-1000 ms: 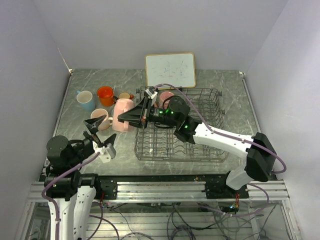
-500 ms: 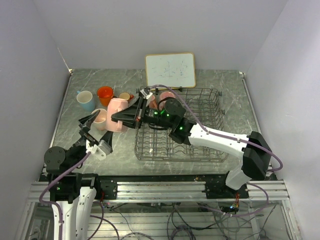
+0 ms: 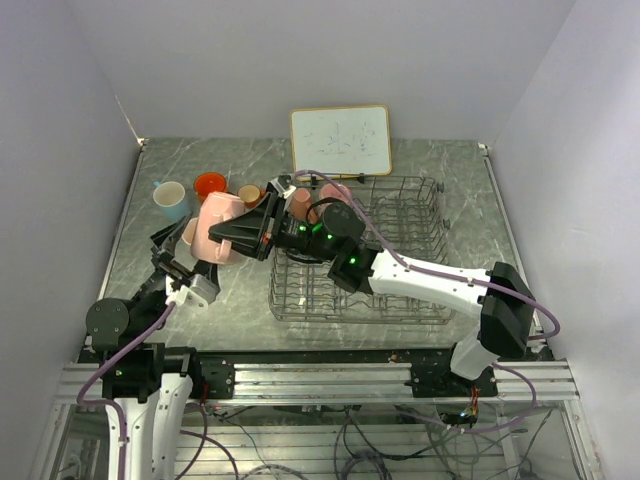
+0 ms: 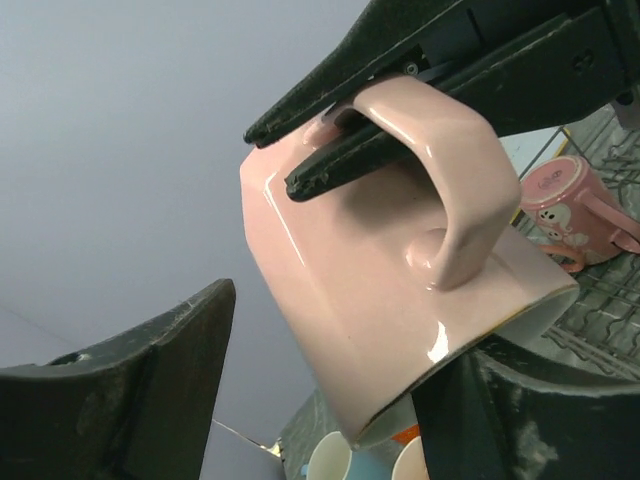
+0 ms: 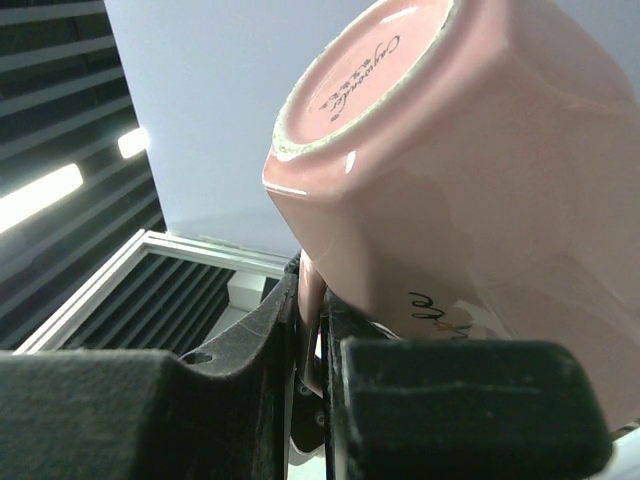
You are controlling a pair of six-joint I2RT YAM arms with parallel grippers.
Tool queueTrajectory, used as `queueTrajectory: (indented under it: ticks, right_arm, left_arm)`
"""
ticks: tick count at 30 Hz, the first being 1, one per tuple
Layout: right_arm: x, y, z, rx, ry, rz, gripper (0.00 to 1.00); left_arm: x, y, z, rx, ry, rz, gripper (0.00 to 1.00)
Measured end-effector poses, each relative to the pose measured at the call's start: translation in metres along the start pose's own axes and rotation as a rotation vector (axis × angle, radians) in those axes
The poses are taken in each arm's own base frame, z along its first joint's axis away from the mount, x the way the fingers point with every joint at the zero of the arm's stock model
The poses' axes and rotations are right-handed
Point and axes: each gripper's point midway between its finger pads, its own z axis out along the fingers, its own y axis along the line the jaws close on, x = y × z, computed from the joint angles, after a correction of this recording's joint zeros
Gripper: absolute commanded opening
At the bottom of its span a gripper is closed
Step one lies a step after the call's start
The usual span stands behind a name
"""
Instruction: Unload the cups from the dish rack
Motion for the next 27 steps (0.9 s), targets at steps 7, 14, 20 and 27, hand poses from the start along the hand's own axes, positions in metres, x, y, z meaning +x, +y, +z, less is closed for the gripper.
queueTrajectory:
  ticks: [7,14,20,27]
  right_arm:
    - [-0.002,0.011,0.001,-0.038,-0.012,0.052,0.00]
    - [0.000,0.011,-0.002,-0.032,0.023,0.069,0.41]
    - [-0.031,-0.017,-0.020,0.119,-0.010,-0.048,0.75]
    - [-0.109,-0.070,-0.101,0.391,-0.210,-0.156,0.78]
  left_arm:
    - [-0.004,0.011,0.001,-0.027,-0.004,0.088,0.20]
    - [-0.011,0.020,-0.002,-0.006,0.030,0.185,0.07]
    - [0.033,-0.001,0.003,0.133,0.205,0.065,0.07]
    - [0.111,0.015,0.002,0.145,0.627,-0.094,0.07]
